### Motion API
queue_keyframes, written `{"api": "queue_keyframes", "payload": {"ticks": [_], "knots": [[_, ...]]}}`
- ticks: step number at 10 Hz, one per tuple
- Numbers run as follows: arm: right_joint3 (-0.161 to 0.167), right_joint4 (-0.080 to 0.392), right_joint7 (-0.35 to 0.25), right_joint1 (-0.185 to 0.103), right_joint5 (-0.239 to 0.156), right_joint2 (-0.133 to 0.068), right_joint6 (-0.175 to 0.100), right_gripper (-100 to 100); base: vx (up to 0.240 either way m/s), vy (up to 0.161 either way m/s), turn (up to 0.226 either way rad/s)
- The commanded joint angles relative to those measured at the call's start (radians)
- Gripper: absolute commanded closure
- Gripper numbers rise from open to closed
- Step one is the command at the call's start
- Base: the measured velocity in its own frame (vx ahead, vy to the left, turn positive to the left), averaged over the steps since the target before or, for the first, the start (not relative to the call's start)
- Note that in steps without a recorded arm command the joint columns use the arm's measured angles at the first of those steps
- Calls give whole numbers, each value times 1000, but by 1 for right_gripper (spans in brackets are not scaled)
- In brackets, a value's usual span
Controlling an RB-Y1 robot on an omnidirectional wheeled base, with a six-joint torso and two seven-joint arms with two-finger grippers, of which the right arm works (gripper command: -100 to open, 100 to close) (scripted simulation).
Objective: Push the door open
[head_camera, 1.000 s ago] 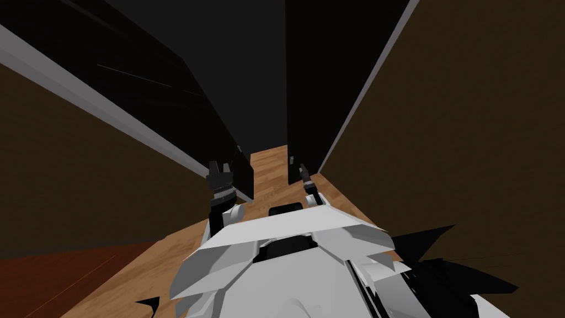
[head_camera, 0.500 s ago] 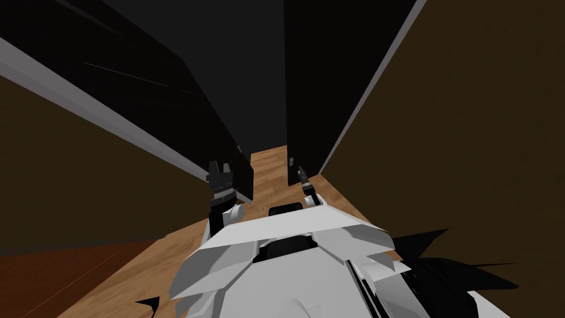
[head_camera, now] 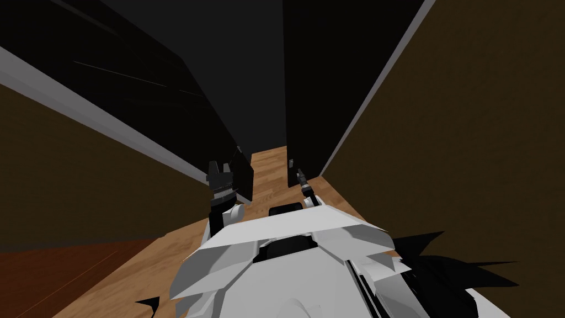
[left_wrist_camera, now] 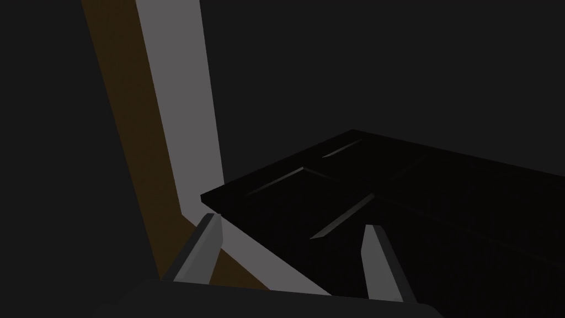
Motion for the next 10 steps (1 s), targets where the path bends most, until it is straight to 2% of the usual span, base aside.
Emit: {"api": "queue_keyframes", "payload": {"ticks": [1, 4, 5, 10], "knots": [[4, 49, -6, -13, -3, 1, -9, -100, 42, -39, 41], [13, 137, -19, -38, -11, 5, -25, -100, 68, -72, 54], [13, 144, -19, -38, -11, 5, -25, -100, 60, -59, 22], [26, 272, -36, -74, -21, 12, -46, -100, 77, -52, 40]]}}
